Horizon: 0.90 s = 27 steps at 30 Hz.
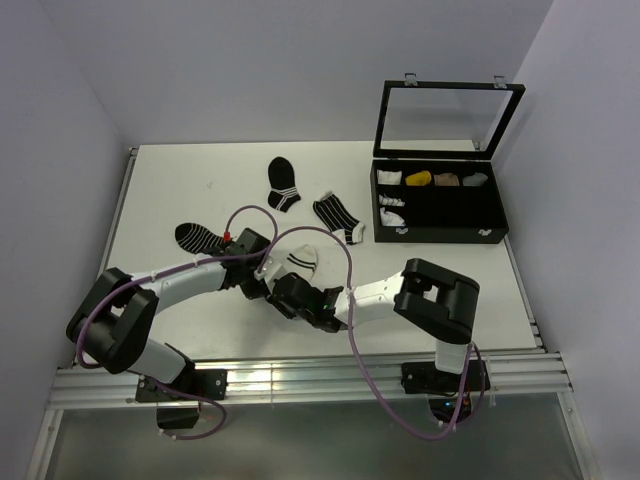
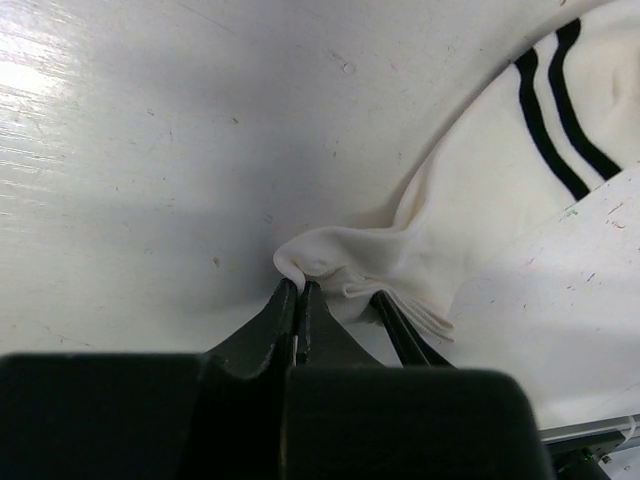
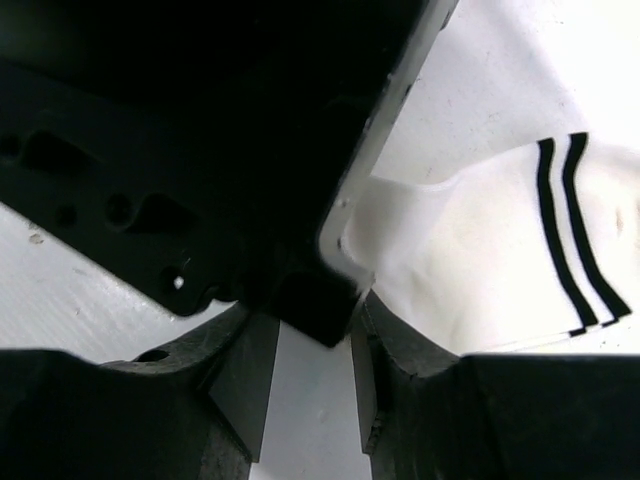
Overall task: Roll the socks
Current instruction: Roll the sock at the center of the board.
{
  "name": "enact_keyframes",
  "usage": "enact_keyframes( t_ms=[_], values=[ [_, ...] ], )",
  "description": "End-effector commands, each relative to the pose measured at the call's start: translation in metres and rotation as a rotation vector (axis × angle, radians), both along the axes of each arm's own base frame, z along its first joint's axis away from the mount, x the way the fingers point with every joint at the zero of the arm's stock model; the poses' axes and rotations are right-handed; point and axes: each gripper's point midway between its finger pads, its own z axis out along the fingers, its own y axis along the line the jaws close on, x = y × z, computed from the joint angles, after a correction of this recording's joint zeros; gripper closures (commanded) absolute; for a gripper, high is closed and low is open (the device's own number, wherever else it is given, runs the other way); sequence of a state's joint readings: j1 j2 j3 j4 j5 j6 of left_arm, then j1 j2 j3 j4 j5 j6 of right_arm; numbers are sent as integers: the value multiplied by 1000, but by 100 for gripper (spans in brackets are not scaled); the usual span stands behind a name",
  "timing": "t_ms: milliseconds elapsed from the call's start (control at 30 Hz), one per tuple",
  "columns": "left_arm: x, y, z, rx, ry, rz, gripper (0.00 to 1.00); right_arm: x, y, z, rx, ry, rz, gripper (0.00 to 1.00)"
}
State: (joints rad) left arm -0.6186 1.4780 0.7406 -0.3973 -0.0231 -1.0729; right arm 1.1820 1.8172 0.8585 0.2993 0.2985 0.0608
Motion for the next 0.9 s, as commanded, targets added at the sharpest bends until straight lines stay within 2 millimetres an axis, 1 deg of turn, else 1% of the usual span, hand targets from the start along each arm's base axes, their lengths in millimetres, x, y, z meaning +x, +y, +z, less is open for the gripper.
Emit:
enact_keyframes(
  t_ms=[0,67,167,200,233,267,300,367,400,433,467,500,533,567,600,633,667,700,733,767,800,833,867],
  values=[
    [0,-6,16,-23,-17,-38,100,2,-9,-22,-75,25,-8,60],
    [0,-8,16,-39,-11,-39,100,1,-10,-29,-96,36,-4,61],
    [1,-12,19,-69,-16,-34,100,0,-11,-37,-116,49,-4,72],
    [1,-13,20,-76,-17,-32,100,1,-13,-40,-121,52,-9,81],
    [1,-13,22,-80,-21,-31,100,2,-15,-45,-141,63,-12,87],
    [3,-12,23,-78,-27,-27,100,2,-15,-46,-144,70,-14,91],
    [4,-10,23,-75,-29,-21,100,3,-15,-45,-140,76,-18,98],
    [5,-6,26,-73,-42,-9,100,-1,-15,-45,-126,114,-9,100],
    [7,-2,30,-71,-58,9,99,2,-15,-38,-102,131,-15,100],
    [8,-1,32,-75,-63,20,97,-6,-13,-38,-90,193,17,100],
    [7,2,31,-77,-62,29,94,-8,-14,-37,-70,240,7,100],
    [7,5,33,-91,-73,50,87,-11,-13,-32,-33,324,9,100],
    [10,6,38,-103,-86,61,82,-3,-13,-27,-18,318,-5,100],
    [12,12,36,-85,-104,86,75,-14,-12,-26,8,404,17,100],
    [17,15,43,-101,-133,111,62,-14,-10,-20,34,437,18,100],
    [17,16,44,-107,-142,121,56,-14,-10,-18,50,471,16,100],
    [16,19,43,-104,-145,132,52,-17,-10,-15,80,547,23,100],
    [17,21,44,-111,-150,150,43,-15,-8,-11,105,571,23,100],
    [19,23,49,-118,-173,163,40,-17,-6,-8,129,608,32,100],
    [17,25,47,-116,-172,174,37,-13,-7,-5,160,650,8,100],
    [17,27,51,-131,-187,191,33,-20,-5,-2,186,715,36,100],
    [15,29,48,-131,-191,201,33,-18,-3,2,220,752,22,100],
    [15,29,49,-142,-197,211,33,-12,-6,3,242,779,8,100]
  ],
)
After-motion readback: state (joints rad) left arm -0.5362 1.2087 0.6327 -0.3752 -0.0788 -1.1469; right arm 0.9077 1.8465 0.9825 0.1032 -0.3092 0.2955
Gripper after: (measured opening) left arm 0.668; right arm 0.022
